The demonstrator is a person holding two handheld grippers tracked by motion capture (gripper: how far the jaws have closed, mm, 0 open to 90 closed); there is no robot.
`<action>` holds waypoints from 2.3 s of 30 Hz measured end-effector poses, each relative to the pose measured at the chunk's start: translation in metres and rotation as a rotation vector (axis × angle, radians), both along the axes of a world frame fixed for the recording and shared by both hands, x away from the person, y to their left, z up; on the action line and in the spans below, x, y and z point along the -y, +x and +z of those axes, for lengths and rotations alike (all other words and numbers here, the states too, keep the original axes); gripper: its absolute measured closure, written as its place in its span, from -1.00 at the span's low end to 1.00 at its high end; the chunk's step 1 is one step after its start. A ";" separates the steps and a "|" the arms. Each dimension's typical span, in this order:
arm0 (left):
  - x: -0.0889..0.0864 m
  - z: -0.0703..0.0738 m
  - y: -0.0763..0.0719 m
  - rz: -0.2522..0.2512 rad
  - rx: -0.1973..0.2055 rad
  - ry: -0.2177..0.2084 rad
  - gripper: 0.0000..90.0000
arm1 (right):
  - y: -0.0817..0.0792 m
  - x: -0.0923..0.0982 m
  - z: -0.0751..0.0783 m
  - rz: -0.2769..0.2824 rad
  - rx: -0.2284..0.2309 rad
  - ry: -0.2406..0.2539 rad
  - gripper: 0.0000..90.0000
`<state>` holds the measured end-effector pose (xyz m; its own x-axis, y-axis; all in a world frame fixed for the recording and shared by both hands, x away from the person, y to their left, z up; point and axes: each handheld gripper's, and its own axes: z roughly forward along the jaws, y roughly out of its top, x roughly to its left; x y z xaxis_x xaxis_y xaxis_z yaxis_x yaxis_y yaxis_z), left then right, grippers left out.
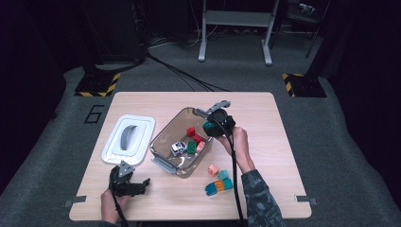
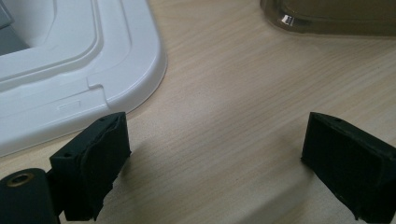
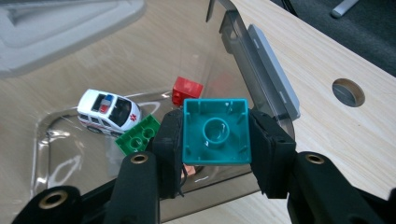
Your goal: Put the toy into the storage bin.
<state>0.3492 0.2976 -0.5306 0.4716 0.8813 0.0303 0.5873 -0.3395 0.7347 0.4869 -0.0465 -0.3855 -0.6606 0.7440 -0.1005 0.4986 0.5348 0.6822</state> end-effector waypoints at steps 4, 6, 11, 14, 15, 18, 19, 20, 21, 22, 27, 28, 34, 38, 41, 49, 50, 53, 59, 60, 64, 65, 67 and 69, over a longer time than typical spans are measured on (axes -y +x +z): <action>0.000 0.000 0.000 0.001 0.001 0.002 -0.83 | 0.001 0.000 -0.003 0.006 0.010 -0.011 0.30; 0.000 0.000 0.000 0.001 0.001 0.002 -0.83 | 0.001 0.000 -0.004 0.014 0.011 -0.019 0.29; 0.000 0.000 0.000 -0.002 0.000 0.005 -0.83 | -0.003 0.001 -0.005 0.001 0.000 -0.028 0.27; 0.000 0.000 0.000 -0.002 0.000 0.006 -0.83 | -0.003 0.002 -0.003 0.011 0.017 -0.031 0.21; 0.000 0.000 0.000 -0.001 -0.001 0.005 -0.83 | -0.004 0.002 -0.003 -0.003 0.010 -0.027 0.18; 0.000 0.000 0.000 -0.001 0.000 0.006 -0.83 | -0.006 0.003 -0.001 0.003 0.018 -0.026 0.06; 0.000 0.000 0.000 -0.001 0.000 0.006 -0.83 | -0.008 0.004 0.000 -0.003 0.013 -0.021 0.03; 0.000 0.000 0.000 -0.001 0.000 0.005 -0.83 | -0.009 0.004 0.000 -0.008 0.011 -0.017 -0.02; 0.000 0.000 0.000 -0.001 0.000 0.006 -0.83 | -0.010 0.005 0.002 -0.007 0.024 -0.011 -0.08; 0.000 0.000 0.000 -0.001 0.000 0.006 -0.83 | -0.012 0.006 0.003 -0.010 0.033 -0.005 -0.11; -0.001 0.001 0.000 -0.007 -0.008 0.007 -0.83 | -0.021 0.011 0.009 -0.002 0.055 0.020 -0.29; -0.001 0.001 0.000 -0.007 -0.007 0.006 -0.83 | -0.023 0.013 0.010 -0.002 0.056 0.023 -0.32; 0.000 0.001 0.000 -0.003 -0.006 0.002 -0.83 | -0.035 0.023 0.003 -0.002 0.041 0.035 -0.54; 0.000 0.001 0.000 -0.003 -0.006 0.002 -0.83 | -0.044 0.031 -0.006 0.015 0.003 0.056 -0.67; 0.000 0.001 0.000 -0.007 -0.008 0.006 -0.83 | -0.052 0.036 -0.013 0.018 -0.012 0.068 -0.73; 0.000 0.001 0.000 -0.001 -0.005 0.000 -0.83 | -0.063 0.046 -0.039 0.029 -0.073 0.075 -0.93; 0.000 0.000 0.000 -0.001 -0.004 0.000 -0.84 | -0.064 0.046 -0.043 0.025 -0.080 0.077 -0.94; 0.000 0.000 0.000 -0.001 -0.004 -0.001 -0.84 | -0.066 0.044 -0.056 0.034 -0.118 0.057 -0.99; 0.000 0.000 0.000 0.003 0.001 -0.003 -0.83 | -0.069 0.039 -0.078 0.050 -0.168 0.039 -1.00; 0.001 0.000 0.000 0.005 0.003 -0.002 -0.84 | -0.069 0.038 -0.082 0.052 -0.171 0.032 -1.00; 0.000 0.000 0.000 0.003 -0.003 -0.004 -0.84 | -0.069 0.037 -0.090 0.050 -0.189 0.025 -1.00; 0.000 0.000 0.000 0.003 -0.003 -0.003 -0.83 | -0.069 0.036 -0.093 0.050 -0.194 0.019 -0.97; 0.000 0.000 0.000 -0.001 -0.004 -0.001 -0.84 | -0.069 0.035 -0.097 0.038 -0.197 0.003 -0.87; 0.000 0.000 0.000 -0.001 -0.004 0.000 -0.84 | -0.070 0.035 -0.101 0.029 -0.190 -0.012 -0.66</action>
